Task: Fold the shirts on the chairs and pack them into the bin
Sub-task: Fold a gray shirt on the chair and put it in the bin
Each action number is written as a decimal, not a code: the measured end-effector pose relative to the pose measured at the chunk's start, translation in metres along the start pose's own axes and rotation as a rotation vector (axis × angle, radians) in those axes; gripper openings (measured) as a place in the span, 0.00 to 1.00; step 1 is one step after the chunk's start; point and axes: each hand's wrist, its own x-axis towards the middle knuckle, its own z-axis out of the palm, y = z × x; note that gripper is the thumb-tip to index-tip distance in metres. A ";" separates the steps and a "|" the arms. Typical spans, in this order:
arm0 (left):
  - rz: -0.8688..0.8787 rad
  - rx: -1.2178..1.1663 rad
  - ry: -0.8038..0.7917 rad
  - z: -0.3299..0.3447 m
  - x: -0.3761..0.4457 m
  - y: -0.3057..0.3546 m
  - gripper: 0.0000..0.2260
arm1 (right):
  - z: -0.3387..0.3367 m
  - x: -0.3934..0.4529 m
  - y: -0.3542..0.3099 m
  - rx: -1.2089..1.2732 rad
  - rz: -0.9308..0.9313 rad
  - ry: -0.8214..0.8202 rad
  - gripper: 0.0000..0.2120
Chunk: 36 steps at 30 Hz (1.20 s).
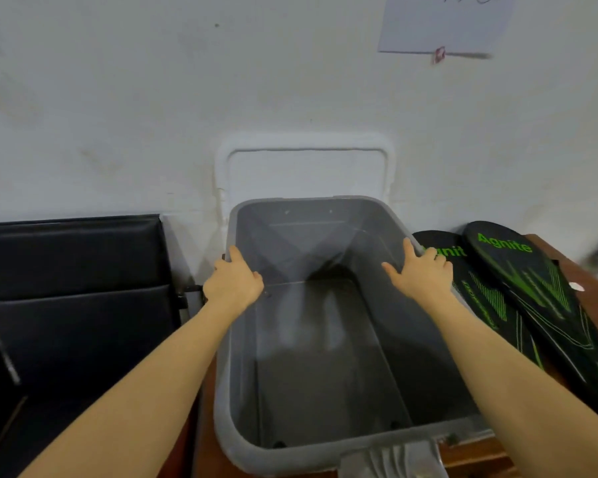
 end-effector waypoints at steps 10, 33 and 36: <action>0.040 -0.002 -0.020 -0.005 -0.006 -0.026 0.31 | 0.000 -0.041 -0.009 0.063 0.090 -0.010 0.39; 0.524 -0.003 -0.174 -0.058 -0.017 -0.178 0.29 | -0.032 -0.277 -0.136 0.131 0.615 0.008 0.34; 0.586 -0.041 -0.167 -0.063 -0.039 -0.178 0.29 | -0.032 -0.314 -0.131 0.167 0.671 0.036 0.33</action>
